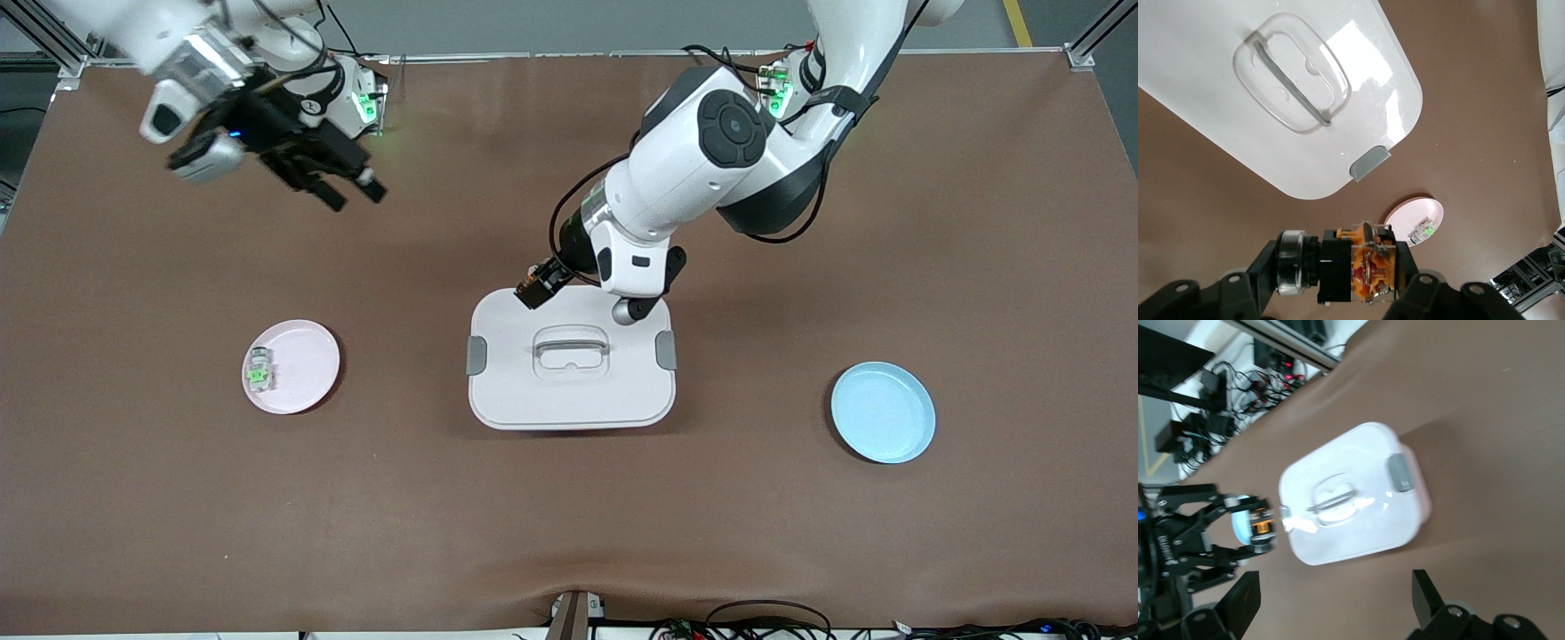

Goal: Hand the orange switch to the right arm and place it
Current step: 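Hold the switch with the left gripper while the right gripper reaches it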

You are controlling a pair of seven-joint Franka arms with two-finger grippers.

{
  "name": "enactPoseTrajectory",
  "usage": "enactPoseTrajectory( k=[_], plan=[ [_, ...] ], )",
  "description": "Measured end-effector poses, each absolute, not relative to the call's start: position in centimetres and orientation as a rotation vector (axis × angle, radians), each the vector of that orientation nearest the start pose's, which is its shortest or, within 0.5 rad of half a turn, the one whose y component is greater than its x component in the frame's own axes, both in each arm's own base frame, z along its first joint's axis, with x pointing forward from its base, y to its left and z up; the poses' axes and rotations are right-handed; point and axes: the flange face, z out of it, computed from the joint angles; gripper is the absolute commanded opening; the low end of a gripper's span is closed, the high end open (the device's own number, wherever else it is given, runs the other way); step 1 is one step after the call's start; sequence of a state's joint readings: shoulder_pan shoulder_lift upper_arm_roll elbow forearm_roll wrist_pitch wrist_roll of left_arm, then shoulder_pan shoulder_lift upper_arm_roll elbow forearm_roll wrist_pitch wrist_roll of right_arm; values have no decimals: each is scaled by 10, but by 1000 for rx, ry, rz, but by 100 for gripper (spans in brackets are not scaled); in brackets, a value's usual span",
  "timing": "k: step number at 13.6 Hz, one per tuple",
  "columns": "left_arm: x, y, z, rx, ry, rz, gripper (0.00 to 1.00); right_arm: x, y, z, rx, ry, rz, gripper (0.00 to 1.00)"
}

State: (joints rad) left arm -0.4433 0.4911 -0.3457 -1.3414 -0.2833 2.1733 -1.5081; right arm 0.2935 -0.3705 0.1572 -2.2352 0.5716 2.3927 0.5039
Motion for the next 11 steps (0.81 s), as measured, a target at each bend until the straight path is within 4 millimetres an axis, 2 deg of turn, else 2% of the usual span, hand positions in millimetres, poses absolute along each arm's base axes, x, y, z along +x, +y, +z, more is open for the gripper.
enactPoseTrajectory(
  k=[1, 3, 8, 11],
  plan=[
    [541, -490, 501, -3243, -1602, 427, 0, 423, 243, 572, -2432, 465, -376, 100],
    [537, -497, 501, -3238, -1613, 438, 0, 416, 267, 560, -2391, 466, -426, 100],
    [538, -498, 501, -3241, -1618, 435, 0, 427, 301, 522, -2323, 486, -518, 100],
    [538, -498, 501, -3242, -1619, 435, 0, 435, 312, 494, -2316, 515, -538, 100]
  ],
)
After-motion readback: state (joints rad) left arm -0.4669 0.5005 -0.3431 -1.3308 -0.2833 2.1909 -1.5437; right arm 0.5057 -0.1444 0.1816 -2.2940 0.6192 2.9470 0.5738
